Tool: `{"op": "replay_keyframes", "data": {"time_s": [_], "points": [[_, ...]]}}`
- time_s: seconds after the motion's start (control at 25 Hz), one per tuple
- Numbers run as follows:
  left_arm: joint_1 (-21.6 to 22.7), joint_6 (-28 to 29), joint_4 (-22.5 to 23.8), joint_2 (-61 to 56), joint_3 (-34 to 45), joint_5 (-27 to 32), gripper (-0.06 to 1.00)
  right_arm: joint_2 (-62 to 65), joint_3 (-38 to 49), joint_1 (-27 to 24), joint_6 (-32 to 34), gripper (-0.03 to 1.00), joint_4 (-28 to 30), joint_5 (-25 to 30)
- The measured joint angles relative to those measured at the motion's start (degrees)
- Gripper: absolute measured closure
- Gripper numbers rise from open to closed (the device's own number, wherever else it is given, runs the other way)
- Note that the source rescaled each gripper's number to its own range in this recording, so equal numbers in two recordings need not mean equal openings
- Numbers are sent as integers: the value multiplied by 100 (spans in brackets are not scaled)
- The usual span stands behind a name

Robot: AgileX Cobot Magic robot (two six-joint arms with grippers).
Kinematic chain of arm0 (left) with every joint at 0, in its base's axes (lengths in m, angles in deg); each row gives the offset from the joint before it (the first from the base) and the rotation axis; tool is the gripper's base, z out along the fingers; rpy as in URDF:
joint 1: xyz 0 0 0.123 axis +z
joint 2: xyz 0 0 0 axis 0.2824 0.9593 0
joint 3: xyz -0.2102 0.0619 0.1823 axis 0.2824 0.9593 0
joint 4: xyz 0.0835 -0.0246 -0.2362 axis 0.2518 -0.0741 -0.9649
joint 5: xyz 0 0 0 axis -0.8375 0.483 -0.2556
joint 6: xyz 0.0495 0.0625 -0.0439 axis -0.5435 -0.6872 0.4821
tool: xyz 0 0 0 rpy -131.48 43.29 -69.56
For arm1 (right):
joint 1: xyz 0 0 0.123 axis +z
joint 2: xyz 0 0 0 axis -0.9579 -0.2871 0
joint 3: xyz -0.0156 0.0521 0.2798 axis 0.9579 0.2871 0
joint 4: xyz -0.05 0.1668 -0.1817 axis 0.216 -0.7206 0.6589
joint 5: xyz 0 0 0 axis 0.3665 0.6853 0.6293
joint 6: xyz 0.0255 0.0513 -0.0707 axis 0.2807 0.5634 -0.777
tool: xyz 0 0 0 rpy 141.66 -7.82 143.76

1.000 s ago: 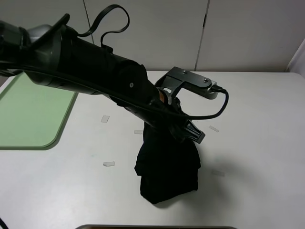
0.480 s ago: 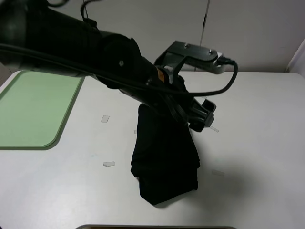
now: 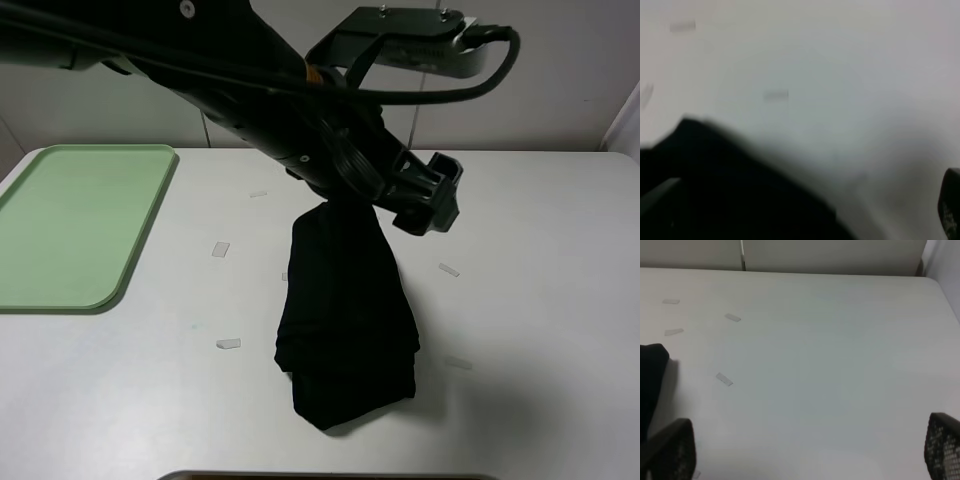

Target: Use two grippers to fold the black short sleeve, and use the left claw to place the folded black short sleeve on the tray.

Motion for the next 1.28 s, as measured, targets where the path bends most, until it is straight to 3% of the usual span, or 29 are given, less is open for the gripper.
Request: {"op": "replay_keyframes", "data": {"time_s": [0.2,0.44,0.72,1.0,1.28], "points": [[255,68,20,30,-13,985,-5,0,0,0,0,-3,0,0],[318,80,218,552,-7,1022,-5,0,0,0,0,-3,0,0],[336,80,220,1303,-2,452,-5,0,0,0,0,-3,0,0],[336,0,135,1877,-127,-742,-5,0,0,0,0,-3,0,-7],[336,-86,98,2491,-592,-976,-5,0,0,0,0,-3,0,-7]]}}
